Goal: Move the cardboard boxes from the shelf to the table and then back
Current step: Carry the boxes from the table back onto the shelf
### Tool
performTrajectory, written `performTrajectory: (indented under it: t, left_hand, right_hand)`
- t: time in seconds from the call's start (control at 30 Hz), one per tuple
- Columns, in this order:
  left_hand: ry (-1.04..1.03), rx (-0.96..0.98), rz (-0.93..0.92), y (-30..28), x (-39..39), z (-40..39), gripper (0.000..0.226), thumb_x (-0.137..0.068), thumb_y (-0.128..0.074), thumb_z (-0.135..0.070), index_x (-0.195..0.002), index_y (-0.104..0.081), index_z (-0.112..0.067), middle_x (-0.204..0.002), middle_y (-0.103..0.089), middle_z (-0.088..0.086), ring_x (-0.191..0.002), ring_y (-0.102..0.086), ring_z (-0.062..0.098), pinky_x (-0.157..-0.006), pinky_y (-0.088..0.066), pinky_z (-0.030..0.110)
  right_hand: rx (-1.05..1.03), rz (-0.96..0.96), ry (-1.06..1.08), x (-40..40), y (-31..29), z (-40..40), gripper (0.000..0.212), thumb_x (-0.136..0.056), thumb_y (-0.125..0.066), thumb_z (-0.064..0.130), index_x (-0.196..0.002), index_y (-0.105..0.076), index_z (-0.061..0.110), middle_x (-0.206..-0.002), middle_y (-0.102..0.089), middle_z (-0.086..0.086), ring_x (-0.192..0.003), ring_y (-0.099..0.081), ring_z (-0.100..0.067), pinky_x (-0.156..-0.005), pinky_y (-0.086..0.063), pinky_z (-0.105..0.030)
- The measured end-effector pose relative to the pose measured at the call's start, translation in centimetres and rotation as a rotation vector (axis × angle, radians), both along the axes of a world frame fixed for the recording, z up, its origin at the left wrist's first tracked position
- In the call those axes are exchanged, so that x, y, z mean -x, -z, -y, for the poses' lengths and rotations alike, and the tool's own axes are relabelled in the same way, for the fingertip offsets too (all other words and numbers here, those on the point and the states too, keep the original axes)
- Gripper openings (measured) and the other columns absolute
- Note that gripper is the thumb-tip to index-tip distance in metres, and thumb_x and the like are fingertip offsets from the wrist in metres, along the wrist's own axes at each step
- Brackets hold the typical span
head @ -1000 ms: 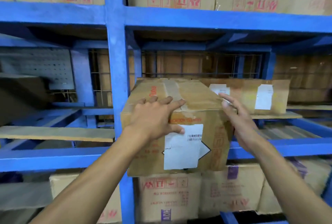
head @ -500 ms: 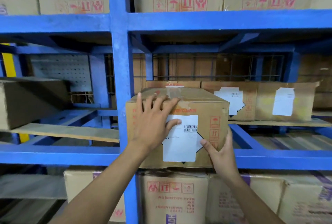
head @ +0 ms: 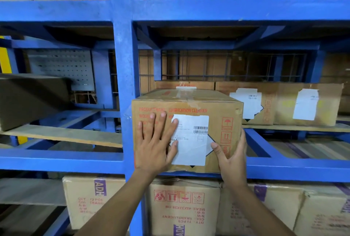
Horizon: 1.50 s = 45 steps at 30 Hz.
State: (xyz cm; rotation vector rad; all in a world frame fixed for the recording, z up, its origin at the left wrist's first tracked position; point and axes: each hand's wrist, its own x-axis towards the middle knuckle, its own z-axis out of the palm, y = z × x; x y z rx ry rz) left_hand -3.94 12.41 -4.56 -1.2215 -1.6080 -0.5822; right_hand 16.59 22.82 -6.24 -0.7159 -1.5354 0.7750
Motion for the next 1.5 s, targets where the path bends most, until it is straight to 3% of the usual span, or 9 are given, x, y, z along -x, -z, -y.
performTrajectory:
  t: [0.23, 0.5, 0.7, 0.8, 1.03, 1.17, 1.33, 1.43, 1.5]
  left_hand:
    - [0.305, 0.014, 0.181, 2.3, -3.7, 2.1, 0.062, -0.089, -0.054, -0.023, -0.150, -0.041, -0.018, -0.162, -0.023, 0.011, -0.151, -0.012, 0.033, -0.118, -0.011, 0.060]
    - [0.807, 0.456, 0.244, 11.6, -10.7, 2.2, 0.045, -0.084, -0.054, -0.015, -0.129, -0.059, -0.020, -0.130, -0.057, -0.002, -0.123, -0.052, 0.022, -0.094, -0.040, 0.040]
    - [0.968, 0.770, 0.405, 16.1, -17.9, -0.1, 0.051, -0.088, -0.042, -0.034, -0.137, -0.053, -0.025, -0.133, -0.058, -0.005, -0.119, -0.054, 0.019, -0.096, -0.039, 0.035]
    - [1.142, 0.830, 0.415, 17.5, -23.4, -0.3, 0.051, -0.088, -0.041, -0.040, -0.135, -0.054, -0.023, -0.131, -0.061, -0.004, -0.116, -0.059, 0.023, -0.095, -0.047, 0.041]
    - [1.557, 1.119, 0.500, 21.1, -36.8, 5.0, 0.060, -0.085, -0.039, -0.050, -0.137, -0.053, -0.023, -0.126, -0.063, 0.007, -0.116, -0.061, 0.027, -0.094, -0.049, 0.050]
    - [1.736, 1.346, 0.452, 21.3, -44.3, 11.2, 0.057, -0.086, -0.043, -0.051, -0.139, -0.048, -0.033, -0.125, -0.062, -0.001, -0.114, -0.062, 0.023, -0.097, -0.047, 0.046]
    - [1.932, 1.579, 0.367, 20.3, -53.0, 18.7, 0.048, -0.097, -0.051, -0.041, -0.144, -0.040, -0.041, -0.134, -0.054, -0.002, -0.117, -0.057, 0.018, -0.100, -0.046, 0.041]
    - [2.011, 1.742, 0.252, 19.2, -57.3, 23.4, 0.048, -0.100, -0.046, -0.044, -0.147, -0.034, -0.042, -0.140, -0.048, -0.003, -0.125, -0.050, 0.017, -0.102, -0.044, 0.040]
    - [2.068, 1.782, 0.166, 18.6, -59.9, 26.4, 0.049, -0.101, -0.043, -0.046, -0.149, -0.031, -0.042, -0.142, -0.045, -0.003, -0.129, -0.046, 0.017, -0.104, -0.042, 0.041]
  right_hand:
    - [0.093, 0.098, -0.152, -2.7, 1.0, 1.4, 0.087, -0.087, -0.066, 0.051, -0.152, -0.008, 0.049, -0.152, -0.037, 0.010, -0.136, -0.041, -0.011, -0.108, -0.041, -0.042]
    - [0.319, 0.324, -0.018, -10.9, 8.8, 6.6, 0.052, -0.101, -0.050, 0.035, -0.150, -0.032, 0.035, -0.132, -0.051, 0.001, -0.110, -0.056, -0.002, -0.084, -0.046, -0.014]
    - [0.537, 0.468, 0.345, -20.0, 15.7, 13.2, 0.065, -0.090, -0.058, 0.049, -0.148, -0.035, 0.031, -0.138, -0.051, -0.009, -0.123, -0.053, -0.021, -0.106, -0.043, -0.041]
    - [0.649, 0.508, 0.596, -24.6, 16.8, 18.3, 0.058, -0.096, -0.060, 0.032, -0.148, -0.039, 0.022, -0.137, -0.054, -0.014, -0.127, -0.051, -0.030, -0.104, -0.039, -0.036]
    - [0.914, 0.409, 1.030, -31.2, 17.1, 33.7, 0.058, -0.094, -0.060, 0.025, -0.148, -0.038, 0.021, -0.133, -0.053, -0.020, -0.126, -0.051, -0.033, -0.101, -0.039, -0.033]
    - [0.895, 0.222, 1.317, -32.6, 15.6, 42.5, 0.051, -0.093, -0.061, 0.028, -0.142, -0.046, 0.024, -0.128, -0.059, -0.011, -0.118, -0.060, -0.026, -0.101, -0.046, -0.039]
    - [0.742, 0.088, 1.675, -33.7, 13.1, 51.5, 0.040, -0.097, -0.057, 0.028, -0.137, -0.052, 0.024, -0.128, -0.061, 0.000, -0.112, -0.060, -0.014, -0.096, -0.049, -0.033]
    - [0.617, 0.090, 2.015, -34.2, 12.9, 56.6, 0.033, -0.096, -0.055, 0.026, -0.129, -0.058, 0.026, -0.128, -0.058, 0.000, -0.117, -0.054, -0.016, -0.102, -0.044, -0.037]
    - [0.769, 0.171, 2.269, -34.5, 13.0, 59.9, 0.036, -0.094, -0.054, 0.035, -0.130, -0.055, 0.033, -0.139, -0.049, -0.004, -0.130, -0.042, -0.025, -0.110, -0.033, -0.045]
